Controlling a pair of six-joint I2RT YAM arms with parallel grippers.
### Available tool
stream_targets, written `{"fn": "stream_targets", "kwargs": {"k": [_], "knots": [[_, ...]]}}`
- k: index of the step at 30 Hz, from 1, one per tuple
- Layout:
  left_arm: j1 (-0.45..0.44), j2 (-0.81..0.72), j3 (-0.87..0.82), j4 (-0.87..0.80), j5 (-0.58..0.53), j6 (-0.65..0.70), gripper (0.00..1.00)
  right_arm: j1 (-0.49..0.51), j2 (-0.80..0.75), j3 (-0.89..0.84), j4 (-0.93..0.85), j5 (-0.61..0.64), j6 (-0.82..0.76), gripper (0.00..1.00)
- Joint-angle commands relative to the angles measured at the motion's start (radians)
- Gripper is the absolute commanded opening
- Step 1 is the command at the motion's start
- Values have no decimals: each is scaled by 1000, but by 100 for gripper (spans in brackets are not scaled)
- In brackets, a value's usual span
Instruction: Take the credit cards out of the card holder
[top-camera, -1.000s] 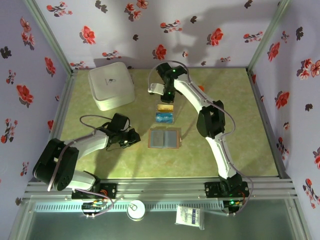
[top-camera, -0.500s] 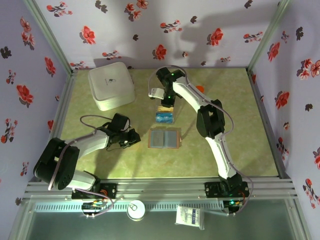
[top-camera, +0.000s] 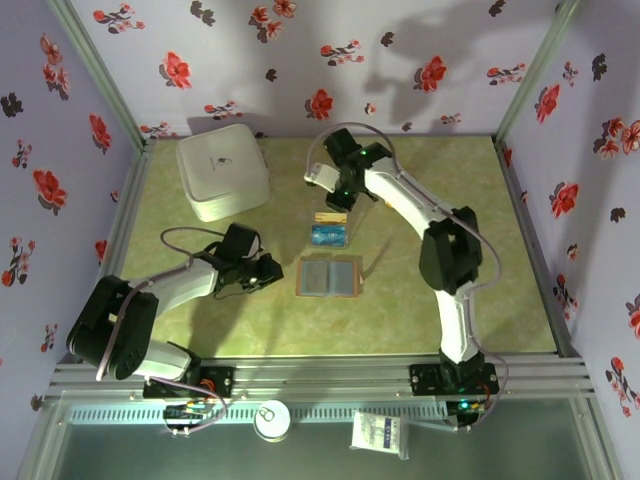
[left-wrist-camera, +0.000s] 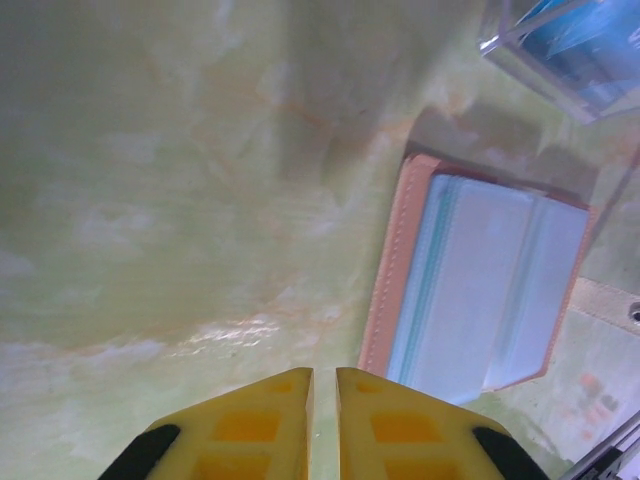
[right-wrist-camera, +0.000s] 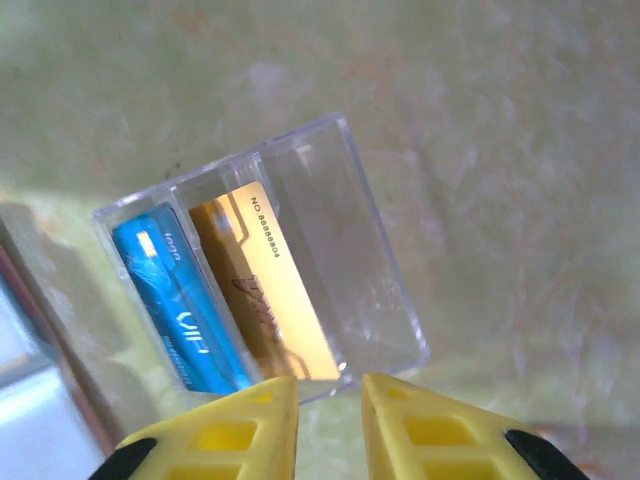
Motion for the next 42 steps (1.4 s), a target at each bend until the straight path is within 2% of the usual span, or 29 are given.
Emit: {"fn": "stream_targets", "kwargs": {"k": [1,4,8,13,20,42], "knots": [[7,12,30,35,19,-4,13,19,-134,-165,197,-40,254,26],[5,32,42,53,26,-9,13,29,-231,-315,322,-38,499,26],[-4,61,59,77,34,-17,13,48,-329,-489,444,-124,768,24],[-16,89,81,79,38,-18,13,109,-437,-668,581,-150,938,24],[-37,98,74,82,34,-32,13,166,-469,-728,582,-119,1012,23],[-71,115,93,86,28,-34,12,172,-549,-822,558,-152,1218,21]]}}
